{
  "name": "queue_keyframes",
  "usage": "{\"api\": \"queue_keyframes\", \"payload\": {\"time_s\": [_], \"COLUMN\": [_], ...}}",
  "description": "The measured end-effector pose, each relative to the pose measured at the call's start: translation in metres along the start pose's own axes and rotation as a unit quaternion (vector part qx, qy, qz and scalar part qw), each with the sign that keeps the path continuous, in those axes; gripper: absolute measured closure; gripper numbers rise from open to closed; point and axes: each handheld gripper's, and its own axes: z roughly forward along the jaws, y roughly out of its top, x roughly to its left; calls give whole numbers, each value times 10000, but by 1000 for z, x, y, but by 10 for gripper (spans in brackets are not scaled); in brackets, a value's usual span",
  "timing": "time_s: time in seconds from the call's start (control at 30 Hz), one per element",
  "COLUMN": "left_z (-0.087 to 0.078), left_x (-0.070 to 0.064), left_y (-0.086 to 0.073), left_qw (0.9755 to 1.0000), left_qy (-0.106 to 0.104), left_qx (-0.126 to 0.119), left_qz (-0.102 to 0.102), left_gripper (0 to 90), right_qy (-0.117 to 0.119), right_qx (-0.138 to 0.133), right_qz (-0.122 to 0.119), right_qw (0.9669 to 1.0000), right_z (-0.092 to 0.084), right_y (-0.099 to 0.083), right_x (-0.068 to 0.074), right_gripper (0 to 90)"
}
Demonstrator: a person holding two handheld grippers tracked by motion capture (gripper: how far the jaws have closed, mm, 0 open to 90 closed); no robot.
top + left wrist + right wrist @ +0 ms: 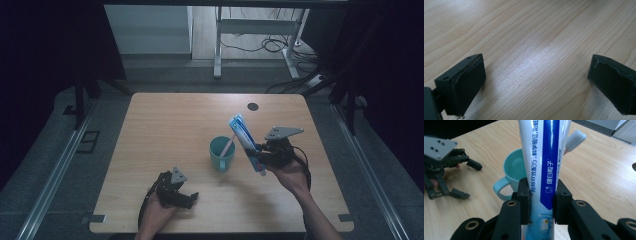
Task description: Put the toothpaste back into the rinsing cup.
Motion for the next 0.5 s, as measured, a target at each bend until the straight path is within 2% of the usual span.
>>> {"api": "queue_keyframes", "payload": {"time_s": [0.5], "left_z": [0], "left_x": [0], "left_y": [0], "left_qw": [10000], "left_qy": [-17], "left_qx": [3], "left_qz": [24], "left_gripper": [18], "right_qy": [-37], "right_qx": [-206], "right_qz": [39], "right_qw": [9998], "right_z": [12], "right_y": [13], "right_x": [0], "right_gripper": [714]}}
